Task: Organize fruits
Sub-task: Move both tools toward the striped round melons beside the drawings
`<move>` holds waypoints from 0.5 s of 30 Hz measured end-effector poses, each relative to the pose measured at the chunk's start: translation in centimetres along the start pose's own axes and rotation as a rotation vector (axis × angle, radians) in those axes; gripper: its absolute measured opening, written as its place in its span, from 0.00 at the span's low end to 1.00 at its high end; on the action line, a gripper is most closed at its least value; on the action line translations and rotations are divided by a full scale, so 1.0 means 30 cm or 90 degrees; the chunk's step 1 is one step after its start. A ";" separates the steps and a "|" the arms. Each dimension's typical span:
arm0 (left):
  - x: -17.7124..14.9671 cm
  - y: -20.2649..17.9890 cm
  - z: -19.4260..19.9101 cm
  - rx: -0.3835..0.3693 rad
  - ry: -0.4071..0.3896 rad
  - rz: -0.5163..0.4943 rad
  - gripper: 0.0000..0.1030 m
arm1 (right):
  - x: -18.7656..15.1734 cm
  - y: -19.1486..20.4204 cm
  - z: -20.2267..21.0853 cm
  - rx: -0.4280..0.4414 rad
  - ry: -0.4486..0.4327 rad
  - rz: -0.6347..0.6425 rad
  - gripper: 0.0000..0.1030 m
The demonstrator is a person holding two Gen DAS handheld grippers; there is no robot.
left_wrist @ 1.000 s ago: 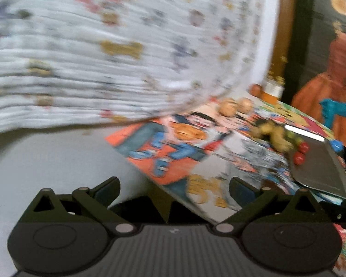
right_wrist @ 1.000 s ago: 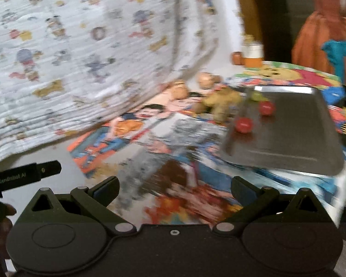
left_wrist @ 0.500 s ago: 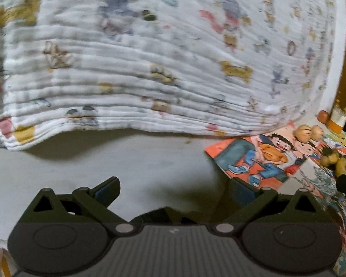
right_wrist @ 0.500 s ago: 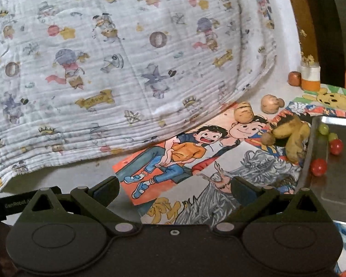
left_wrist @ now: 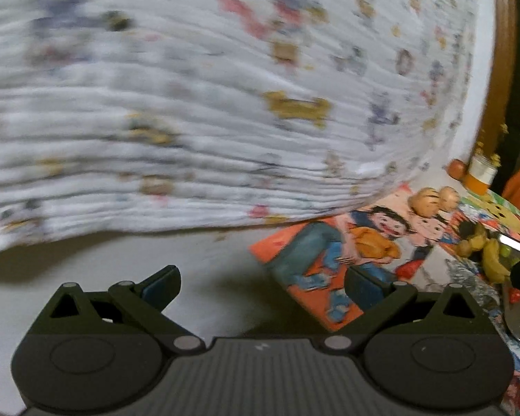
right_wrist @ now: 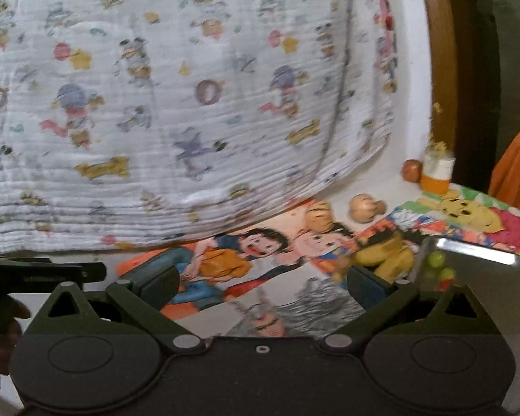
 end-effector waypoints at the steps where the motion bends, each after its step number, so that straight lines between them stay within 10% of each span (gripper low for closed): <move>1: 0.008 -0.021 -0.022 -0.012 0.002 -0.011 1.00 | 0.004 -0.020 0.001 -0.008 0.000 -0.001 0.99; 15: 0.152 -0.348 -0.383 -0.164 0.027 -0.102 1.00 | 0.185 -0.264 -0.136 -0.067 -0.029 0.066 0.99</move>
Point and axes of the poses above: each gripper's, at about its wrist camera, not at the fingertips, and z roughly against the way its jaws point, y to its left, x to its top, the point moved 4 cm from there along -z, roughly the way its jaws point, and after that the axes turned 9 degrees about -x, right-handed, at the moved point
